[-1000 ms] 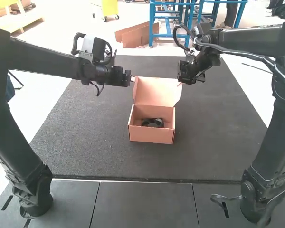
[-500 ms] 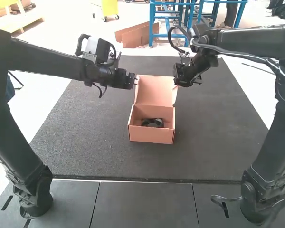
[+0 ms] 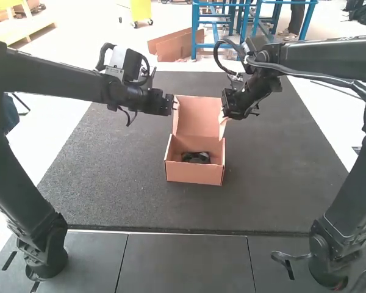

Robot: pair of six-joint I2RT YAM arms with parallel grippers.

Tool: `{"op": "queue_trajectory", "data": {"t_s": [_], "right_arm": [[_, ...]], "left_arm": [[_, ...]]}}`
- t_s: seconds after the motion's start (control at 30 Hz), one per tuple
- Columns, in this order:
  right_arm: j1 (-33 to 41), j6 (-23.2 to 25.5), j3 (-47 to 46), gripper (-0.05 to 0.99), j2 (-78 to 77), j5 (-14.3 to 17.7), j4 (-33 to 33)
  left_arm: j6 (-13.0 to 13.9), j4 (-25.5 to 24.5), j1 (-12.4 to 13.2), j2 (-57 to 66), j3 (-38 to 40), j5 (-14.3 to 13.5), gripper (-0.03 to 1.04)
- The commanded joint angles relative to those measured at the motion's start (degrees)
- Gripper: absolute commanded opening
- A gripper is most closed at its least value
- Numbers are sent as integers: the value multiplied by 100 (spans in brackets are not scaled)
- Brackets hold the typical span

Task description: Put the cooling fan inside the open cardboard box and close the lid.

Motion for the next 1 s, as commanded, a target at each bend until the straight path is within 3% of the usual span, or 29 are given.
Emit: {"op": "queue_trajectory", "data": {"t_s": [0.0, 0.3, 0.53, 0.67, 0.8, 0.97], "right_arm": [[180, 41, -131, -1, -184, -264, -71], [180, 191, -456, -1, -325, 8, -71], [180, 208, -526, -1, -369, 26, -63], [180, 208, -535, -1, -369, 26, -63], [180, 208, -553, -1, -369, 26, -63], [180, 199, -570, -1, -387, 26, -71]], "left_arm": [[-25, 25, -83, -311, -39, 42, 97], [-25, -1, -83, -531, -250, 42, 97], [-51, 17, -74, -750, -355, 34, 97], [-51, 122, -48, -1093, -373, -573, 97], [-34, 430, 31, -1383, -478, -1004, 97], [54, 430, 93, -1453, -654, -1232, 97]]}}
